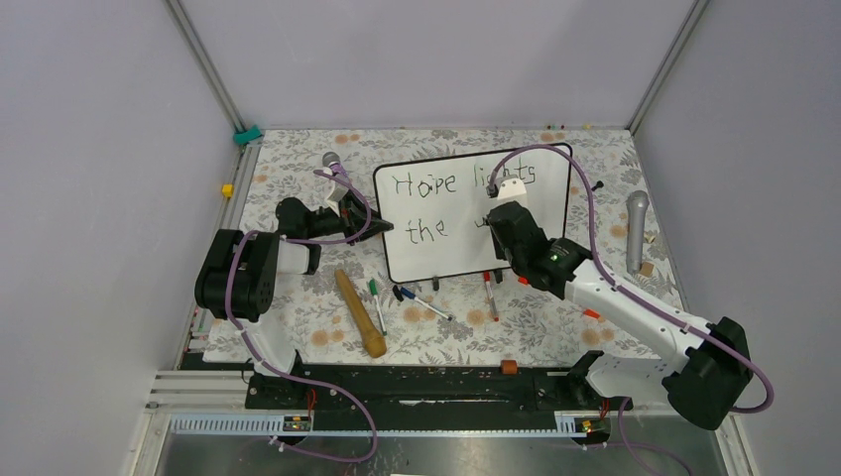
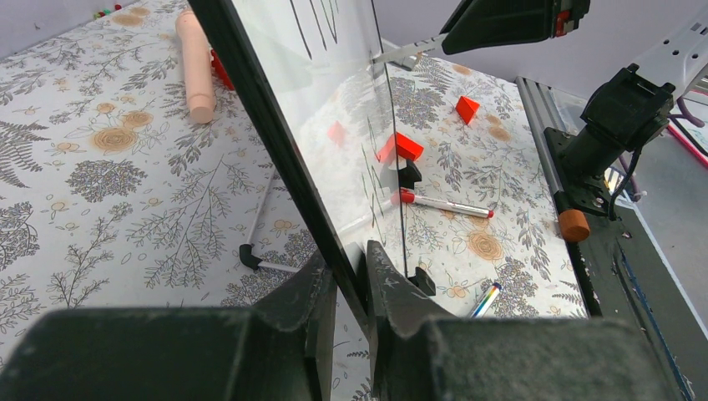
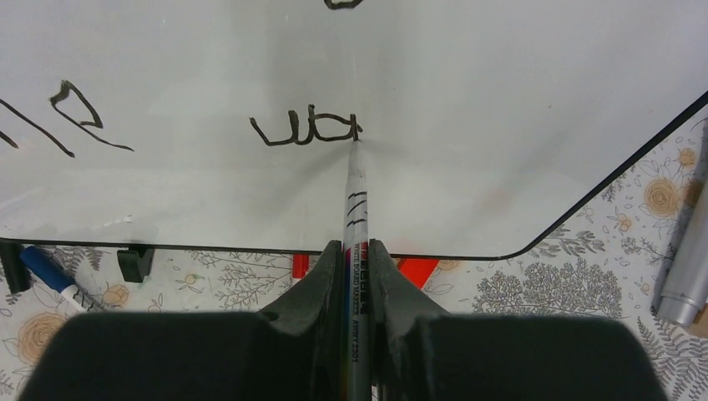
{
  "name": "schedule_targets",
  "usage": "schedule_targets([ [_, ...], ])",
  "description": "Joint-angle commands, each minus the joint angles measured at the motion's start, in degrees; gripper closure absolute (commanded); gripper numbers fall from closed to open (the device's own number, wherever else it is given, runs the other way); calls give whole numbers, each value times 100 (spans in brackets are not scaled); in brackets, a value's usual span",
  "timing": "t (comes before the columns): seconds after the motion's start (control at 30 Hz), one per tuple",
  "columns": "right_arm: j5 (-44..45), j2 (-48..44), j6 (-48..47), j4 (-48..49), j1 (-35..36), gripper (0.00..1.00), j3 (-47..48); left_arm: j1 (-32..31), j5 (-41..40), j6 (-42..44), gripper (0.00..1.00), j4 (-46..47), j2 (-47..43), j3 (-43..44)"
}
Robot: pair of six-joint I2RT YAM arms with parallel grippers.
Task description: Write a sentence on the whiteboard
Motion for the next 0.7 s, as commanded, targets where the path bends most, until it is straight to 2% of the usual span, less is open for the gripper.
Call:
schedule_targets([
  [0.0, 88, -70, 129, 53, -72, 100, -137, 7, 99, 796, 100, 515, -62, -30],
  [0.67, -11, -738, -34, -225, -84, 100, 94, 13, 93, 787, 100, 515, -61, -19],
])
